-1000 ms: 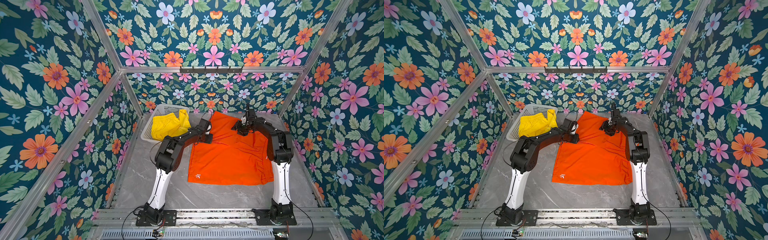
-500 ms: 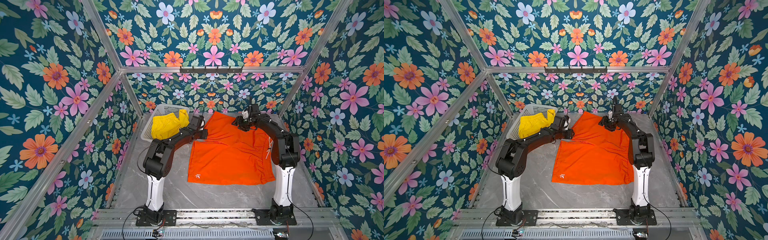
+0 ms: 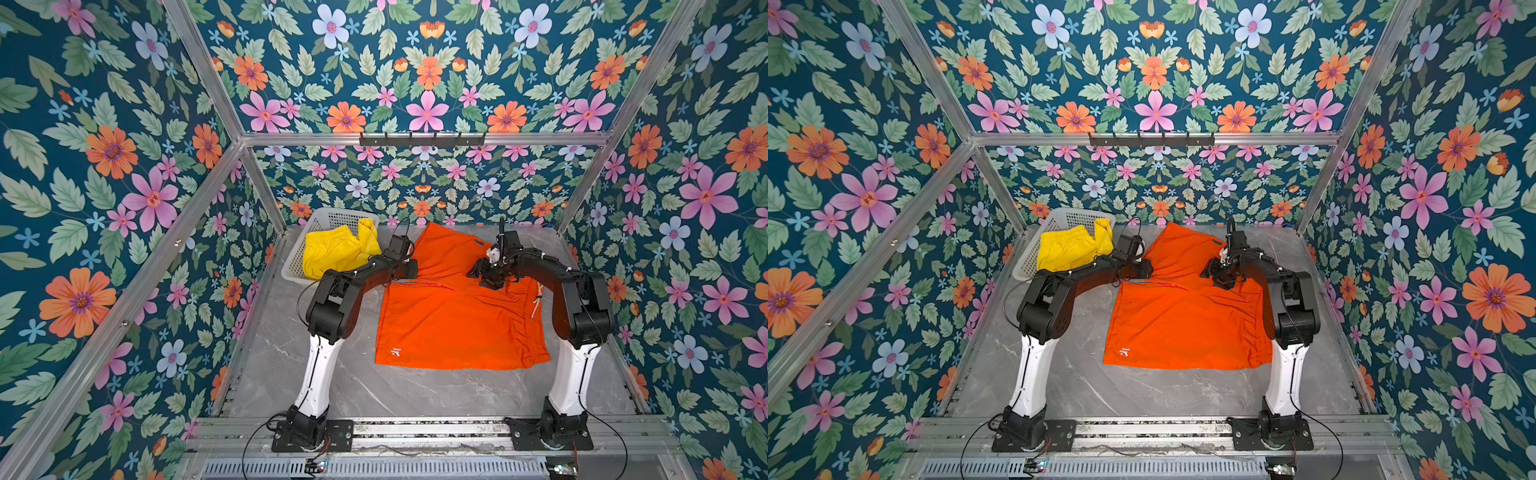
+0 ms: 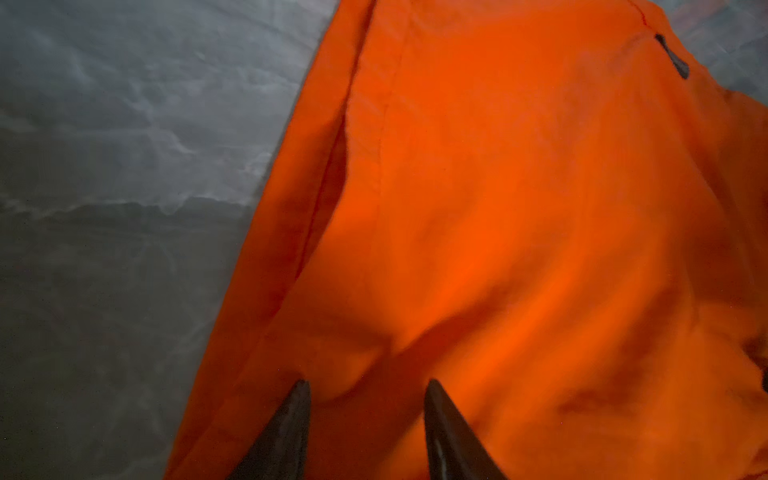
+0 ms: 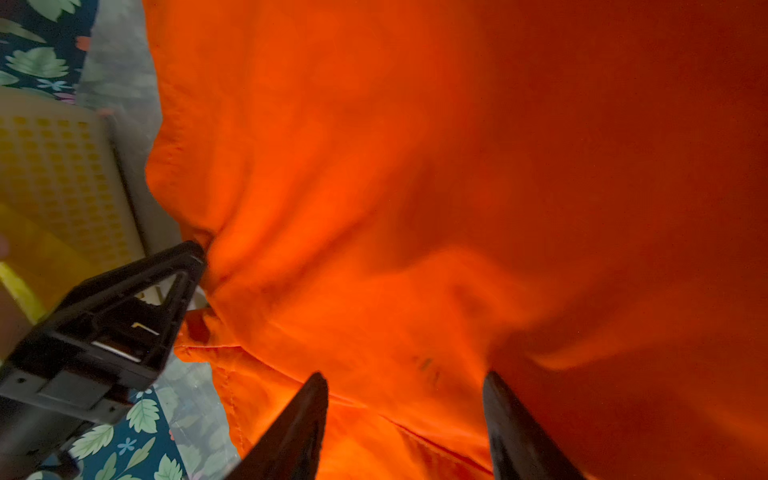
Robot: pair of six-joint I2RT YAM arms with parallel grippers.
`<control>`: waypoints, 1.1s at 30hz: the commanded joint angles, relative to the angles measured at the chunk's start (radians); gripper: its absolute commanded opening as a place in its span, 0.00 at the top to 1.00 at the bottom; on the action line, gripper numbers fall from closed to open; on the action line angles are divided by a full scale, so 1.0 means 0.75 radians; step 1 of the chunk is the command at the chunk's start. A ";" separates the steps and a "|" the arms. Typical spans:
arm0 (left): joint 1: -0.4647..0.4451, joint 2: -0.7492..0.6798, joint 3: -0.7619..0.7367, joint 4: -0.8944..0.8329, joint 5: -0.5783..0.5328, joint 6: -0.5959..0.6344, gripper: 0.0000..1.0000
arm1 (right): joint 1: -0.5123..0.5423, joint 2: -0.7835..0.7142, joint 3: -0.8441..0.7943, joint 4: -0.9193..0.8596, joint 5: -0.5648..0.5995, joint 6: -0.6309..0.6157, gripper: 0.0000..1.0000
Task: Fold and stack the shorts
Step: 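Open both grippers and draw both arms back toward the robot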
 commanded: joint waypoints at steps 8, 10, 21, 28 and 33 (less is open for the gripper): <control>0.036 -0.210 -0.058 -0.014 0.007 0.057 0.48 | -0.118 -0.320 -0.160 -0.057 0.003 -0.041 0.39; 0.027 -0.319 -0.088 0.001 0.034 0.041 0.47 | -0.181 -0.432 -0.242 -0.128 -0.012 -0.053 0.38; 0.019 -0.950 -0.682 -0.058 -0.007 -0.162 0.48 | -0.525 -0.986 -0.869 -0.436 0.171 0.179 0.29; 0.009 -1.123 -0.998 -0.076 -0.029 -0.308 0.48 | -0.525 -1.069 -0.998 -0.448 0.301 0.321 0.29; 0.004 -1.166 -1.087 -0.083 -0.032 -0.349 0.48 | -0.526 -1.124 -1.067 -0.424 0.430 0.329 0.29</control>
